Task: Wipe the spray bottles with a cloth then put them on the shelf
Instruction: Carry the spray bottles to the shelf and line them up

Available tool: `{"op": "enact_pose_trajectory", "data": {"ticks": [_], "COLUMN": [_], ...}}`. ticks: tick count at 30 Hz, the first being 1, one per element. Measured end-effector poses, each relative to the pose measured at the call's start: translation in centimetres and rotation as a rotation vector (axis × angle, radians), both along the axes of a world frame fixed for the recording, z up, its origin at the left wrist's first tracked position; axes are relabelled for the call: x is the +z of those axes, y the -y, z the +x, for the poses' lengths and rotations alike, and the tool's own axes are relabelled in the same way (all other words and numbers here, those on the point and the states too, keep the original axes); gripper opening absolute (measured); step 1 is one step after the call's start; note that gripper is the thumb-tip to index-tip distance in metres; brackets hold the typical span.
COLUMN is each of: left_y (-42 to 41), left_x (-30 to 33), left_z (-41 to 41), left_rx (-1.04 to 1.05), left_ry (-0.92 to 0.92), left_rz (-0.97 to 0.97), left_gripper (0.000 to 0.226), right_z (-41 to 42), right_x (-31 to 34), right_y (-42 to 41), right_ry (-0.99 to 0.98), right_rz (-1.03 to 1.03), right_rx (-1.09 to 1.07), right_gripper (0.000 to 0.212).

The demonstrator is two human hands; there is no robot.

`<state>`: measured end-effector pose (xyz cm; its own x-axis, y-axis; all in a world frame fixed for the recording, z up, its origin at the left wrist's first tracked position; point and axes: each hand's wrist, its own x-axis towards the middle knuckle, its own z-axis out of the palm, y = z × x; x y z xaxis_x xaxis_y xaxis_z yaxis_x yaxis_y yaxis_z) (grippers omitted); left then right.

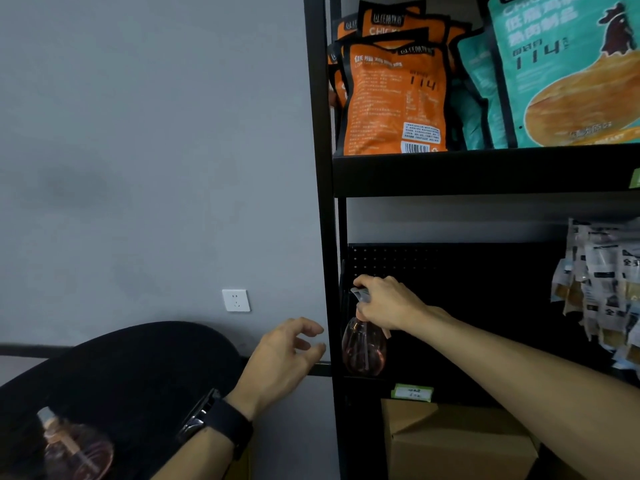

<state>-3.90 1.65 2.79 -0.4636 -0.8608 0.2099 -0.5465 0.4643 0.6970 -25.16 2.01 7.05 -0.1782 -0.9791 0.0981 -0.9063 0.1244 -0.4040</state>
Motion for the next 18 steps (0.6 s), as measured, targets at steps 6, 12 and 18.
{"op": "enact_pose_trajectory", "data": {"ticks": [6, 12, 18], "left_y": [-0.9, -2.3, -3.4], "left_x": [2.0, 4.5, 7.5], "left_z": [1.1, 3.5, 6.2], "left_rx": [0.036, 0.091, 0.158], "left_ry": [-0.002, -0.036, -0.06], "left_rz": [-0.029, -0.021, -0.079], "left_gripper": [0.018, 0.017, 0.013], "right_z": [0.6, 2.6, 7.4], "right_x": [2.1, 5.9, 7.6], "right_y": [-2.8, -6.6, -7.7], "right_ry": [-0.049, 0.023, 0.015], "right_rz": [-0.277, -0.509, -0.489], "right_rx": [-0.025, 0.065, 0.218], "right_gripper": [0.041, 0.026, 0.032]}}
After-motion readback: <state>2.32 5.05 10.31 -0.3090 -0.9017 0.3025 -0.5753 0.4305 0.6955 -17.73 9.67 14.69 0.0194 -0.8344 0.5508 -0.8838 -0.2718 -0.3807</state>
